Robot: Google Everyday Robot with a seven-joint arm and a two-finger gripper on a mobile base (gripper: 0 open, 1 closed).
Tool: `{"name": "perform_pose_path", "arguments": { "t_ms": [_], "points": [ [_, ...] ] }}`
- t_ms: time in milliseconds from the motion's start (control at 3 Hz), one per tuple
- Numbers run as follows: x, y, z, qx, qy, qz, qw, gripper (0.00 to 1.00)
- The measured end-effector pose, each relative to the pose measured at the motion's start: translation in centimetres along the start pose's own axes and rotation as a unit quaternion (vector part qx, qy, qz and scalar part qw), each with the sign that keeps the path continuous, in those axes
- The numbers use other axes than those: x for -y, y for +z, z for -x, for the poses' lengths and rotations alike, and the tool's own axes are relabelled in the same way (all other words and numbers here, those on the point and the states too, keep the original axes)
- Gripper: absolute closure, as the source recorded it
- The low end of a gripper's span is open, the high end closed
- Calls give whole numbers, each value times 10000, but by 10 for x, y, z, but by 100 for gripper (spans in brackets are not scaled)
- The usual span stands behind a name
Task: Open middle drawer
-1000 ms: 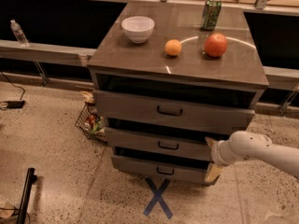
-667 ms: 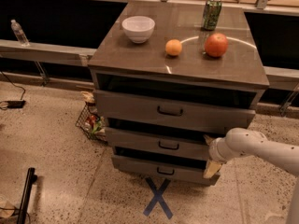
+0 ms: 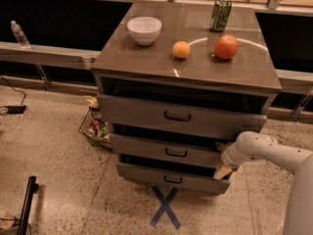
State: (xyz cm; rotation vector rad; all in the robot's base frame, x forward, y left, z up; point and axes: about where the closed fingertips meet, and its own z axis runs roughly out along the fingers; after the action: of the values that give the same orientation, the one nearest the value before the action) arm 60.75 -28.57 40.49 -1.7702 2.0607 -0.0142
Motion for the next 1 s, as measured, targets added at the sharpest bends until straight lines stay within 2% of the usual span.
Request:
{"name": "perform_pose_path", "arguments": {
  "t_ms": [333, 667, 1000],
  "points": [
    [-1, 6, -5, -2, 84, 84, 9999, 41],
    [1, -1, -3, -2, 86, 84, 9999, 72],
    [1, -3, -2, -2, 86, 84, 9999, 95]
  ]
}}
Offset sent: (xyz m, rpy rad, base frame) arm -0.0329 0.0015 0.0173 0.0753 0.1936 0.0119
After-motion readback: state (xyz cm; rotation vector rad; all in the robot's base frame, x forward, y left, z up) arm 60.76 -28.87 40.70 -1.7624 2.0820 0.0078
